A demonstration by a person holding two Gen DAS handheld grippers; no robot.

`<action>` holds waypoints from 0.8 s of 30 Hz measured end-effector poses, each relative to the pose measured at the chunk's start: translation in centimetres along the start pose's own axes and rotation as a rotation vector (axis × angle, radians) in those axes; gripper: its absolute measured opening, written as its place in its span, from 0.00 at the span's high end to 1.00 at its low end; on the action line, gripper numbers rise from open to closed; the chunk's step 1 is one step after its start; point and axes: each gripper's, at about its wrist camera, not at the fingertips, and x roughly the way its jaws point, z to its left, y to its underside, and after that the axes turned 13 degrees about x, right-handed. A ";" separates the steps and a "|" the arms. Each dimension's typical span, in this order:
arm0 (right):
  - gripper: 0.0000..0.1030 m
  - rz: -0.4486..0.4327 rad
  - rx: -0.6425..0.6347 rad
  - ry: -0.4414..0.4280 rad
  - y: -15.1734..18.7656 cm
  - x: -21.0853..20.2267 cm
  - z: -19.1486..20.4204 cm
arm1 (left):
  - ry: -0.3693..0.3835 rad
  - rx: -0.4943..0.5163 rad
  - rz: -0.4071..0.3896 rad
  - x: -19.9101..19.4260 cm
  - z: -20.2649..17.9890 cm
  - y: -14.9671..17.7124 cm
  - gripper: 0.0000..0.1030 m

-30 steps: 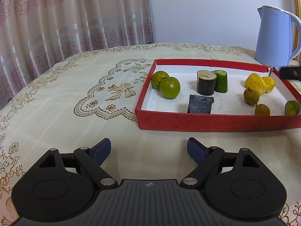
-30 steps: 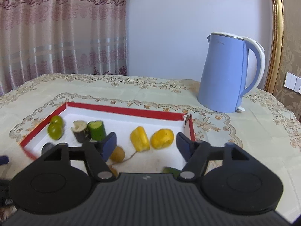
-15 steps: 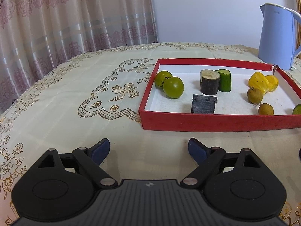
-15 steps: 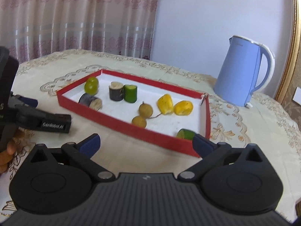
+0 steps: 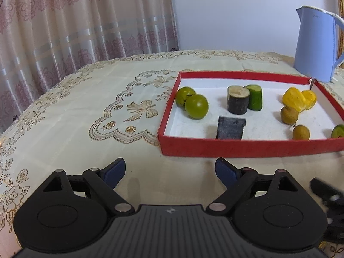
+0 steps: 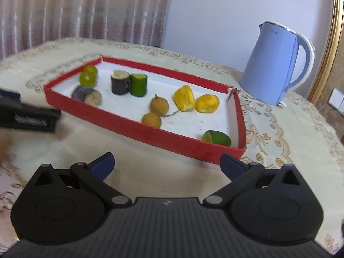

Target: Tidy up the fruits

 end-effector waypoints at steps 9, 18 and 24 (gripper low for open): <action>0.00 -0.046 -0.052 0.033 0.5 -0.1 0.7 | 0.075 -0.028 0.000 0.5 0.4 -1.9 0.11; 0.00 -0.039 -0.038 0.022 0.5 -0.1 0.6 | 0.095 -0.031 0.020 0.7 0.7 -2.0 0.11; 0.00 0.031 0.086 -0.067 0.0 0.8 -1.7 | 0.062 -0.020 0.027 0.4 0.2 -1.4 0.11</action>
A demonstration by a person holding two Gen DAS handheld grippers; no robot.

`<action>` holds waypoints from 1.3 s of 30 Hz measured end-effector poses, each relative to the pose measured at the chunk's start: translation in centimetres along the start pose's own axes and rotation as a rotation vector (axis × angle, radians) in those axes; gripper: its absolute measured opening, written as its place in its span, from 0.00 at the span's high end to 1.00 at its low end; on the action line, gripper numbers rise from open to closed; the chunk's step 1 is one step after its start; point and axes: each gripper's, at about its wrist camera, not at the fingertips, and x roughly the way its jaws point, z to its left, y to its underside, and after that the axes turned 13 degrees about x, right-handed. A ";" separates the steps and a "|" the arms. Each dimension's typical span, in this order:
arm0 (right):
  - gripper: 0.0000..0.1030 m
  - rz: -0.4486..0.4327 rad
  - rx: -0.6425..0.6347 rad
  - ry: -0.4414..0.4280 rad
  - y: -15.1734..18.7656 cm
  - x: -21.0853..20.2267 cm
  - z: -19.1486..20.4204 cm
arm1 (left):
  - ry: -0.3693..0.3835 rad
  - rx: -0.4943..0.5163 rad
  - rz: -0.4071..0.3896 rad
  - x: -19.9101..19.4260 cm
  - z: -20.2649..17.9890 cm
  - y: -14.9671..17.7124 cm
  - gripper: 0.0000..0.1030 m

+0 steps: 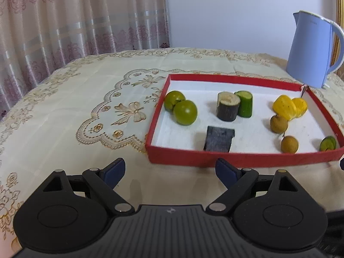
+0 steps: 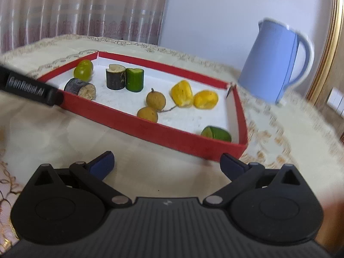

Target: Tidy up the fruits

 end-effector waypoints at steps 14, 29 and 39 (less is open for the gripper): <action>0.00 0.045 0.078 -0.059 -0.2 0.7 -1.5 | -0.106 -0.008 -0.038 -2.3 1.6 0.6 0.11; 0.00 0.045 0.080 -0.060 -0.2 0.7 -1.5 | -0.079 0.045 -0.055 -2.0 -0.2 -0.4 0.09; 0.00 0.045 0.080 -0.060 -0.2 0.7 -1.6 | -0.083 0.043 -0.027 -1.6 -0.2 0.1 0.09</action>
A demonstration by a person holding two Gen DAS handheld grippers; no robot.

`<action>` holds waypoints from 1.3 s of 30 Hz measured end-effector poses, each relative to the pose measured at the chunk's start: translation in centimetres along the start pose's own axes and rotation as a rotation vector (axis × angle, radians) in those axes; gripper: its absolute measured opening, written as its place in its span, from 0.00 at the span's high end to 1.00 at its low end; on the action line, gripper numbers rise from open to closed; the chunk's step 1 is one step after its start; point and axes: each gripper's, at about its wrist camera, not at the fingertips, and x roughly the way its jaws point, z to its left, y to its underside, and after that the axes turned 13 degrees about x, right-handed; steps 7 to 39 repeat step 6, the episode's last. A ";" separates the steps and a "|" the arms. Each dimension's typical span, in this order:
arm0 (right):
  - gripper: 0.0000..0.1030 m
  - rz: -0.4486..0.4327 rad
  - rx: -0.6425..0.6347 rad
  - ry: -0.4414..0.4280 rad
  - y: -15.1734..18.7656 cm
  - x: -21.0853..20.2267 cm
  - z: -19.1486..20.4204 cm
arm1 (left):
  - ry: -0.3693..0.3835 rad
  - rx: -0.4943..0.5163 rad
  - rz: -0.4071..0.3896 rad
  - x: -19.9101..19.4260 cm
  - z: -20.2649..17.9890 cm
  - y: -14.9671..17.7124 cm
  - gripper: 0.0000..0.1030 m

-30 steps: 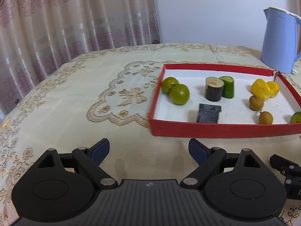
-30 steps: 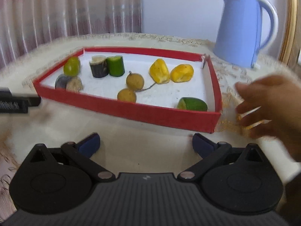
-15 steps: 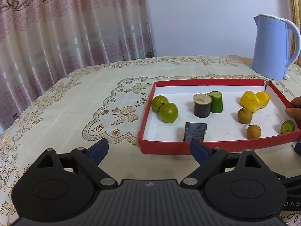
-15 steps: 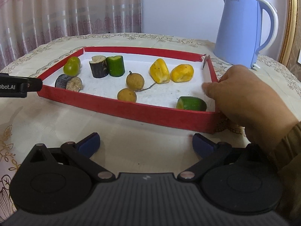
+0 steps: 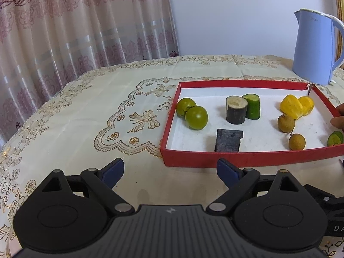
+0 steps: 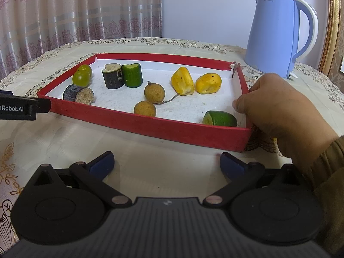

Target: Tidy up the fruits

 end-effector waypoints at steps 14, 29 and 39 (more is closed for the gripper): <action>0.00 0.000 0.000 0.000 0.0 0.0 0.0 | -0.007 0.010 0.012 0.2 0.1 0.1 0.09; 0.00 0.000 0.000 0.000 0.0 0.0 0.0 | -0.007 0.010 0.012 0.2 0.1 0.1 0.09; 0.00 0.000 0.000 0.000 0.0 0.0 0.0 | -0.007 0.010 0.012 0.2 0.1 0.1 0.09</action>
